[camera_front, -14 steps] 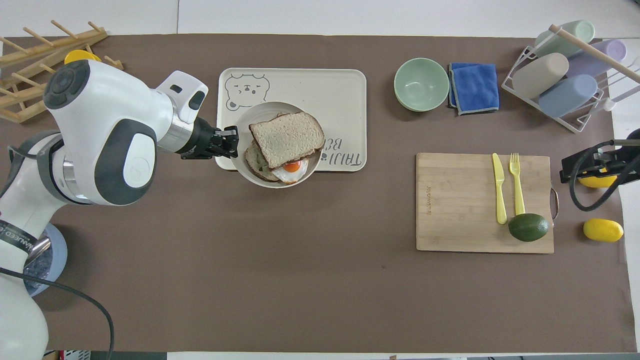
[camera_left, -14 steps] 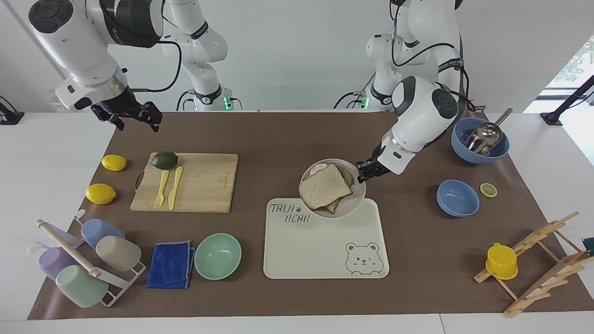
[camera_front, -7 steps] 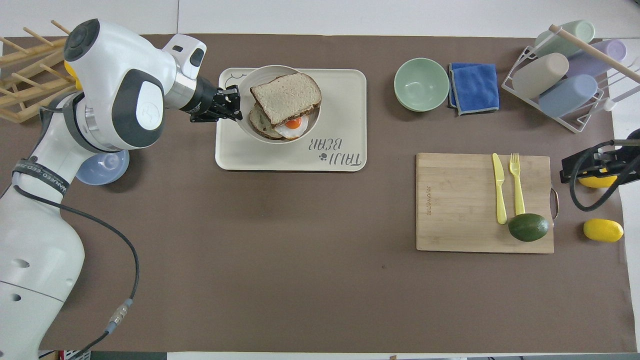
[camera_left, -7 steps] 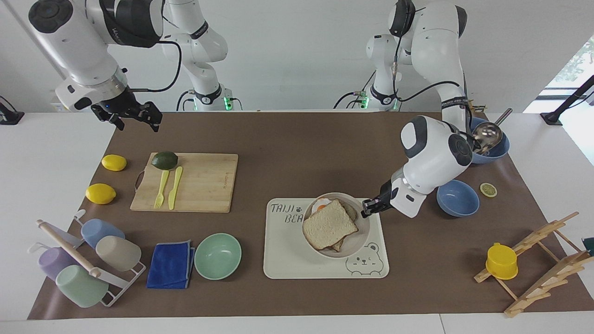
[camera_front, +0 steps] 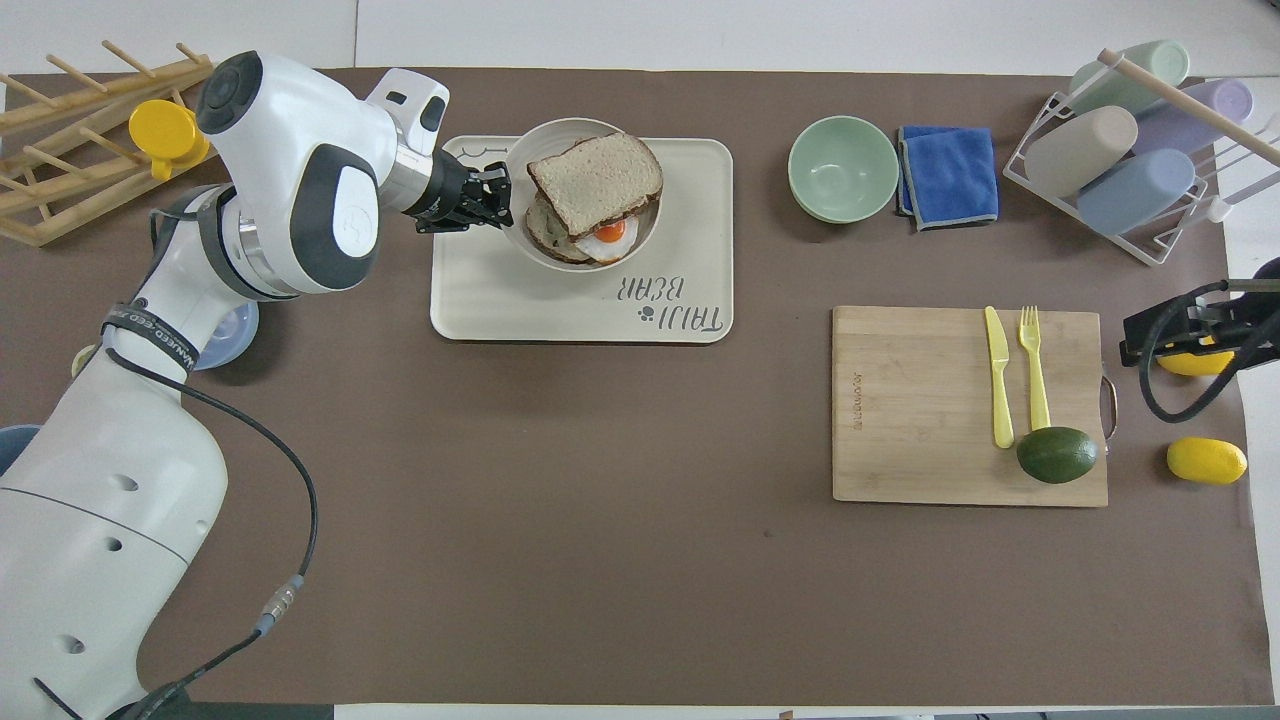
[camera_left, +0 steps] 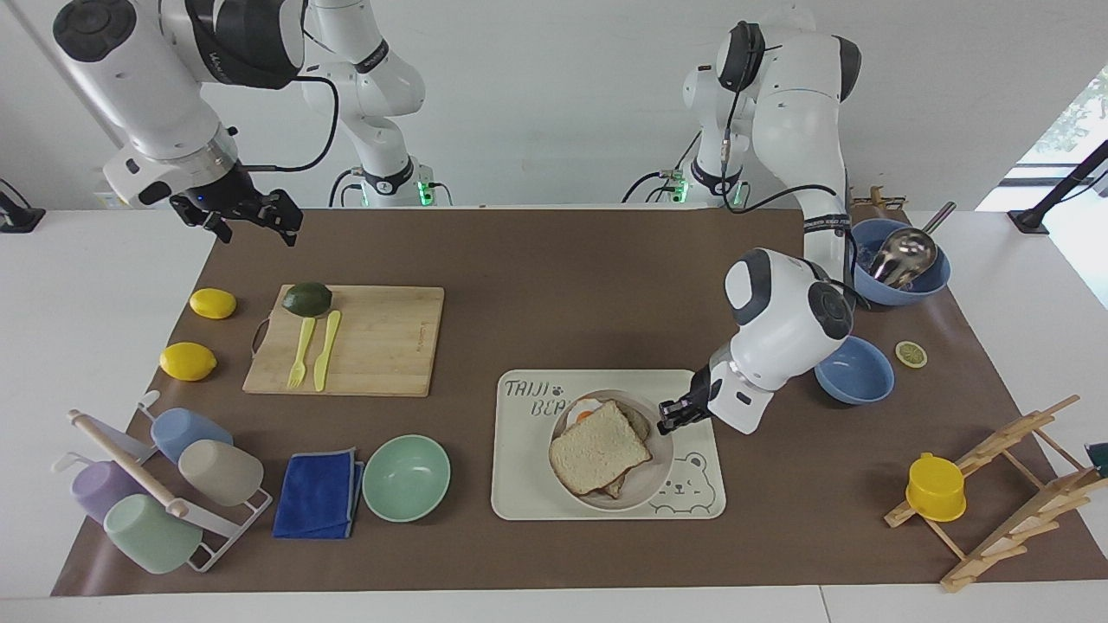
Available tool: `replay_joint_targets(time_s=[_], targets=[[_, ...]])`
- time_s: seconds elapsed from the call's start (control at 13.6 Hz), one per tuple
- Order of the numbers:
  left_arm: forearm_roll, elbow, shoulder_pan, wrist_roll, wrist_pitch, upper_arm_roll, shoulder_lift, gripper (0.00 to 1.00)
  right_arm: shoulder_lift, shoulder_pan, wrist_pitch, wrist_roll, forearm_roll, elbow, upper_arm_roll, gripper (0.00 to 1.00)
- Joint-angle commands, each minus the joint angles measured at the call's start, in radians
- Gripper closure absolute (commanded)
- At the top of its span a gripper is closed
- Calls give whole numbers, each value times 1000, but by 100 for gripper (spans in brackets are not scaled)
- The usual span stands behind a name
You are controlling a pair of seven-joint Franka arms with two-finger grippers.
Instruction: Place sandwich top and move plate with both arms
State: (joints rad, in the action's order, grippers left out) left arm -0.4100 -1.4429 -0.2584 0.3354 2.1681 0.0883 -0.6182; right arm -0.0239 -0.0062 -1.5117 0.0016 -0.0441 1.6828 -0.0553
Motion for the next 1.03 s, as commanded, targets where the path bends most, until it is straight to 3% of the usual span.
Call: replay_joint_targets(time_s=[0.0,0.44,0.51,0.59,0.81,0.95], targets=[[-12,-103,-7,-39,65,-5,49,100,-8,-8,10,9,29,8,3,0],[-12,-135,4,-97,58,-7,66,100,-8,-8,8,9,29,8,3,0],[-12,-139,4,-114,53,-7,69,79,-10,-8,10,9,29,8,3,0],[-12,-137,-2,-122,53,-9,69,1,-8,-8,10,9,29,8,3,0],[3,-134,7,-125,1,-19,101,0,-8,-8,10,9,29,8,3,0],[113,-131,10,-130,-33,-48,145,0,-8,-8,10,9,29,8,3,0]])
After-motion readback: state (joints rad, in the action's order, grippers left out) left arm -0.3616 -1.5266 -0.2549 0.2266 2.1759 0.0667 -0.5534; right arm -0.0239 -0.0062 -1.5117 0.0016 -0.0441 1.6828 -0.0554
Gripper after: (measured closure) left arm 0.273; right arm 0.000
